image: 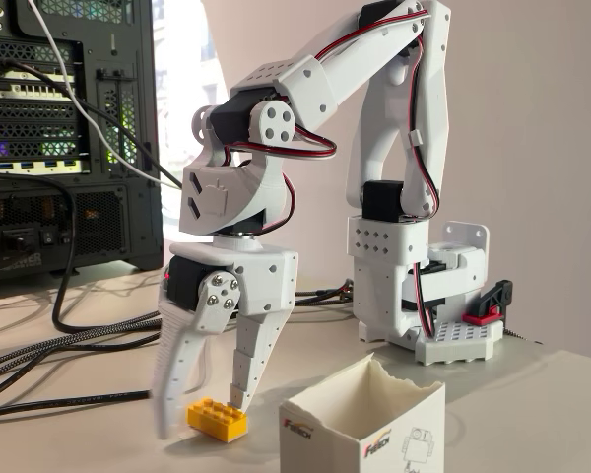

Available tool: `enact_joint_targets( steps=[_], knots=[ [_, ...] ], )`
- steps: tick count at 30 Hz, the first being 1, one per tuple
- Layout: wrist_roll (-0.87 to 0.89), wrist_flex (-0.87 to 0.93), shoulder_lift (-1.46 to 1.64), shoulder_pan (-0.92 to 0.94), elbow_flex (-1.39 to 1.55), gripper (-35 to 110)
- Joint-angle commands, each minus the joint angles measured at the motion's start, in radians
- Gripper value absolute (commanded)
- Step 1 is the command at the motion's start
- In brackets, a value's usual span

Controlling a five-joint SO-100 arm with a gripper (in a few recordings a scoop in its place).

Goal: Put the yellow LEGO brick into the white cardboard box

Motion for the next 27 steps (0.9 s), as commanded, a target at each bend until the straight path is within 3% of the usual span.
enact_joint_targets(
  steps=[1,8,15,20,27],
  knots=[
    [0.011,-0.017,0.009,-0.009,-0.054,-5],
    [0.011,-0.015,0.018,-0.017,-0.078,-9],
    [0.028,0.301,0.129,-0.078,-0.334,-9],
    [0.1,0.465,0.155,-0.198,-0.538,-9],
    [0.255,0.506,0.118,-0.42,-0.673,-9]
  ],
)
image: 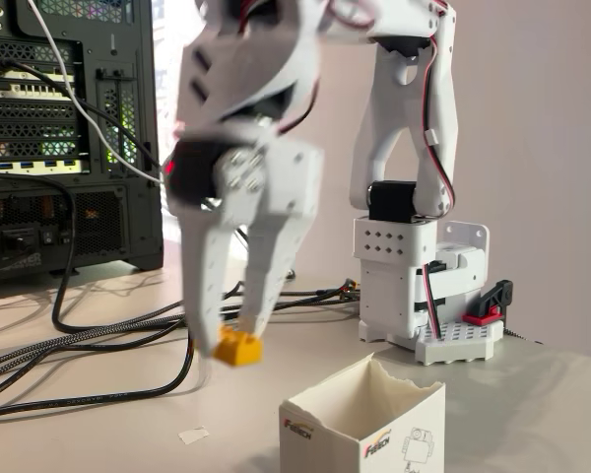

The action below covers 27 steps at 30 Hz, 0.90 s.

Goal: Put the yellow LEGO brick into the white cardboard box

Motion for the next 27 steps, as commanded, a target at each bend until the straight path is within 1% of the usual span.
enact_joint_targets(
  steps=[1,4,11,14,17,19,20,23,27],
  knots=[
    [0.124,0.058,0.086,-0.176,-0.176,-9],
    [0.183,0.051,0.064,-0.233,-0.173,-9],
    [0.206,0.028,0.057,-0.265,-0.146,-9],
    [0.196,0.026,0.069,-0.261,-0.132,-2],
    [0.204,0.038,0.08,-0.255,-0.112,9],
    [0.201,0.04,0.089,-0.252,-0.101,19],
    [0.201,0.037,0.095,-0.25,-0.095,21],
    [0.195,0.041,0.097,-0.242,-0.089,22],
    [0.186,0.04,0.101,-0.235,-0.089,18]
  ],
)
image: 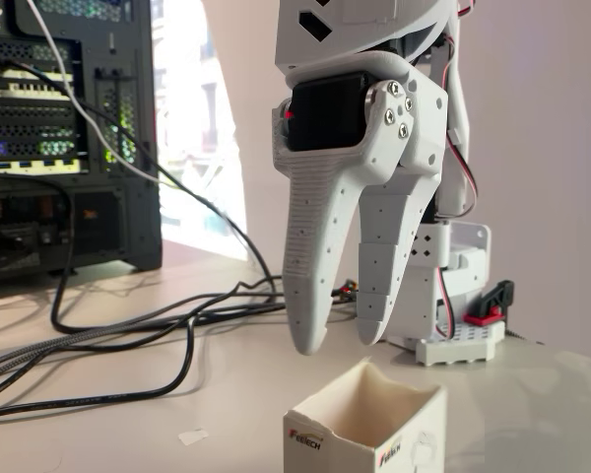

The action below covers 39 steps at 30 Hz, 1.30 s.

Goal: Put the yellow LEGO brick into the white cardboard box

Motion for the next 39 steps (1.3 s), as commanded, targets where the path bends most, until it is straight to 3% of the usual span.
enact_joint_targets(
  steps=[1,5,10,17,25,39],
  knots=[
    [-0.002,0.011,0.103,-0.002,-0.012,17],
    [-0.014,0.008,0.106,0.009,-0.015,14],
    [-0.11,-0.078,0.121,0.064,0.006,-9],
    [-0.298,-0.235,0.202,0.206,0.167,-9],
    [-0.313,-0.511,0.528,0.284,0.669,-9],
    [-0.301,-0.574,0.742,0.307,0.913,-9]
  ],
)
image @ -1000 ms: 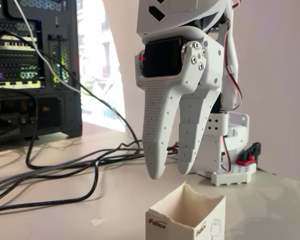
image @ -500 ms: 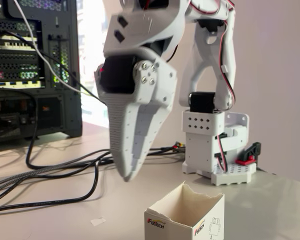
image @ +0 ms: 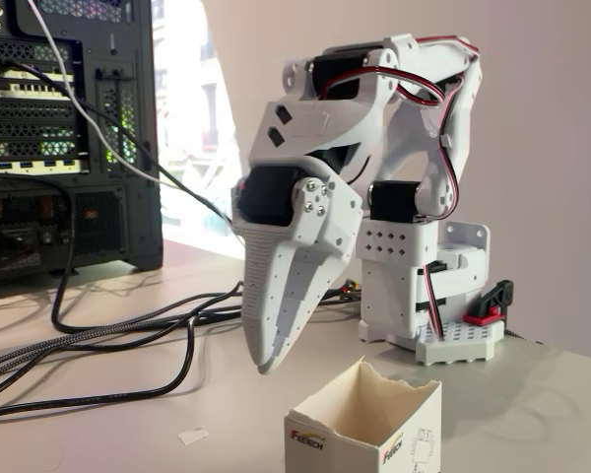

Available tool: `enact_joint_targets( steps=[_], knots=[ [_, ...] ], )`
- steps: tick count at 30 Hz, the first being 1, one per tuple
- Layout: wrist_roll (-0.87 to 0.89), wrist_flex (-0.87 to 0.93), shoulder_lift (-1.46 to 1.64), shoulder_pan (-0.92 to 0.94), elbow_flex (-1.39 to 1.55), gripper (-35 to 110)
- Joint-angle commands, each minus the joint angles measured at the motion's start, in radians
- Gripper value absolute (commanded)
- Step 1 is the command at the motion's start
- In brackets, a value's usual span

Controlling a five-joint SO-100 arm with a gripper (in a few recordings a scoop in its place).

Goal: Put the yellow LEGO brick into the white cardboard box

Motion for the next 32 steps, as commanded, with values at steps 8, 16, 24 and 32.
enact_joint_targets(
  steps=[8,16,24,32],
  knots=[
    [0.011,0.017,0.241,0.02,0.11,-9],
    [0.021,0.17,0.615,0.034,0.225,-9],
    [0.025,0.244,0.776,0.049,0.265,-9],
    [0.029,0.258,0.813,0.057,0.275,-9]
  ],
)
